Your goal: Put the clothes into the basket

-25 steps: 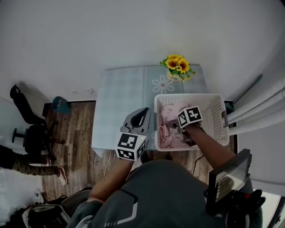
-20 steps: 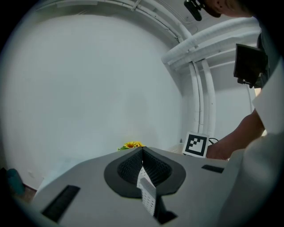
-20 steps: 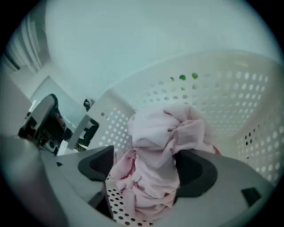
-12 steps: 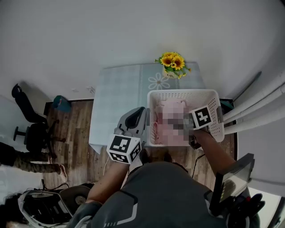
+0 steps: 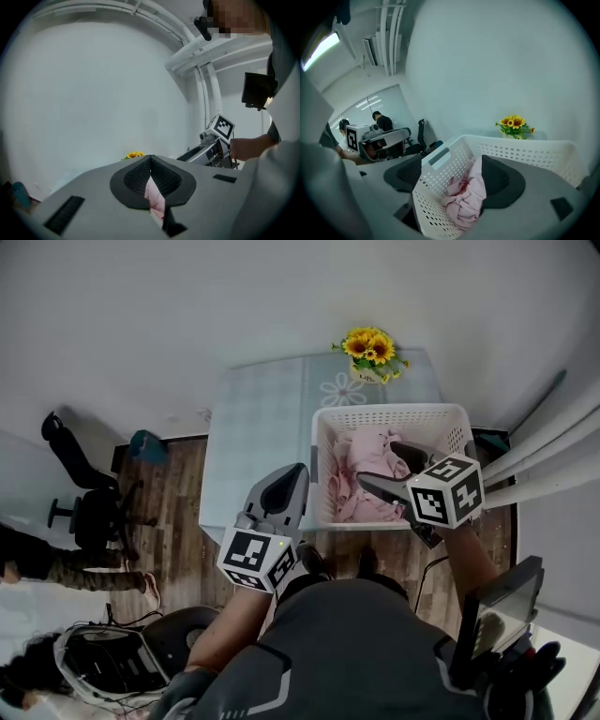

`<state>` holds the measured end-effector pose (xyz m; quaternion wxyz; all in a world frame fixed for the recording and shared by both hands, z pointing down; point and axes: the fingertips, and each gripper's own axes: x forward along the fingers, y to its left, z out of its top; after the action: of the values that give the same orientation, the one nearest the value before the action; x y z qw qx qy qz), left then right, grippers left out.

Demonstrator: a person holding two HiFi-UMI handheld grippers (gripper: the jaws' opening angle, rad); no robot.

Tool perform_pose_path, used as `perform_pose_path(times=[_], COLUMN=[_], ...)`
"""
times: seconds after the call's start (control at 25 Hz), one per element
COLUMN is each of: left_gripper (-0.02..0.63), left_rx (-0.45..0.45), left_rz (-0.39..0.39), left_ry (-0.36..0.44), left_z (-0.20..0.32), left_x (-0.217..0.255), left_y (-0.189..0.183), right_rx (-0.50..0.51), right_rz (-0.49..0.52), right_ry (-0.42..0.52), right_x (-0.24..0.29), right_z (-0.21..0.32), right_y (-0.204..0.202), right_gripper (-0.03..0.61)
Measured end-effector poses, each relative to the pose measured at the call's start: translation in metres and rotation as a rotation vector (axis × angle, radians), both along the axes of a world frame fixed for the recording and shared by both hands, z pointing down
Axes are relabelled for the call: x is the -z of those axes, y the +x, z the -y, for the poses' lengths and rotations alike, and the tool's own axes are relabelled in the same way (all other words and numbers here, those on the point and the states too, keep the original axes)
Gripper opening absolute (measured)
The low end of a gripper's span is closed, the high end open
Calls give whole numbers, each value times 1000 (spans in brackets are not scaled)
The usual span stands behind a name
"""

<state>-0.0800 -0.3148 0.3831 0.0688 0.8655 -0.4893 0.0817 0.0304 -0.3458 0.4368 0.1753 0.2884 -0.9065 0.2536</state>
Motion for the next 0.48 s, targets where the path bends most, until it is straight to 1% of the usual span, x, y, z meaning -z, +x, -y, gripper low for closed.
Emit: perform_pose_path(times=[0.08,0.16,0.32,0.36,0.48], left_gripper=[8,8,8,8,8], left_rx=[-14,-31,-83,-86,-53], left_rz=[-7,-22,-46,-51,-65], left_ry=[9,18,45,46,25], left_z=[-5,-9,-17,-18,-20], left_x=[2,7,18,19,16], left_y=[-2,-5,-14,-19,-45], right_rx=[-13,-42,-148,-170,-240], right_rz=[6,12,25,37,90], right_ry=[36,71,136,139,132], right_x=[9,20,42,46,55], right_z=[-5,-11,-23,-26,-38], right_y=[-3,-6,-7,-8,-18], right_gripper=[406,381,275,259,223])
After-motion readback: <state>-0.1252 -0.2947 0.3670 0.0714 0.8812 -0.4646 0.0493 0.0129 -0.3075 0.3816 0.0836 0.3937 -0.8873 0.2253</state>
